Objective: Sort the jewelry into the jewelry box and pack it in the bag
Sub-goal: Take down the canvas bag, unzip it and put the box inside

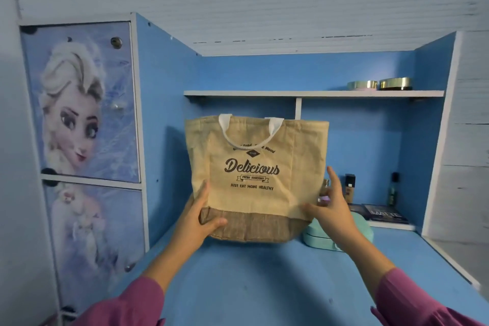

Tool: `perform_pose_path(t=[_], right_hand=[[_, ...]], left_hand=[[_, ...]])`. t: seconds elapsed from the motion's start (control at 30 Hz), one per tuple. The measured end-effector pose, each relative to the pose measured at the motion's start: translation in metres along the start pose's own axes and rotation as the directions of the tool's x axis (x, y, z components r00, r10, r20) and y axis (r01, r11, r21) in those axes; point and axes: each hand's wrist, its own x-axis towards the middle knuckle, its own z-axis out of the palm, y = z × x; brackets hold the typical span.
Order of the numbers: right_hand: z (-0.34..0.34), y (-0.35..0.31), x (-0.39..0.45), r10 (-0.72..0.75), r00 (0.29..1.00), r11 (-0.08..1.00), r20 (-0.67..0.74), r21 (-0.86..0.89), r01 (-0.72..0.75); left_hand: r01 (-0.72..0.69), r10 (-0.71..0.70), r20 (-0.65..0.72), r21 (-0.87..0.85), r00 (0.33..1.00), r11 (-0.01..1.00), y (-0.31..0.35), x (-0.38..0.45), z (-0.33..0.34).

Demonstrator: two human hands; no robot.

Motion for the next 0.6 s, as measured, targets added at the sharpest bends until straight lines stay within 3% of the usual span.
perform_pose_path(t=[0.23,0.4,0.43,0.5,0.6], right_hand=[[0.001,0.033,-0.021,0.099,0.991,0.994,0.090,-0.062,-0.093],[-0.003,0.041,-0.028,0.150,0.983,0.989,0.103,-0.025,-0.148],[-0.003,0.041,-0.029,0.154,0.982,0.988,0.107,-0.028,-0.152],[-0.004,0.041,-0.031,0.154,0.980,0.988,0.126,-0.027,-0.152],[-0.004,0.038,-0.035,0.110,0.979,0.994,0.173,-0.016,-0.109]], left_hand=[[0.096,-0.089,0.142,-0.039,0.986,0.995,-0.049,-0.017,0.016],[0.148,-0.151,0.270,0.034,0.951,0.988,-0.063,-0.020,0.015],[0.160,-0.170,0.238,0.061,0.956,0.985,-0.060,-0.019,0.015],[0.168,-0.170,0.002,0.141,0.986,0.976,-0.042,-0.013,0.016],[-0.001,0.093,-0.389,0.230,0.917,0.973,0.018,0.004,0.016]])
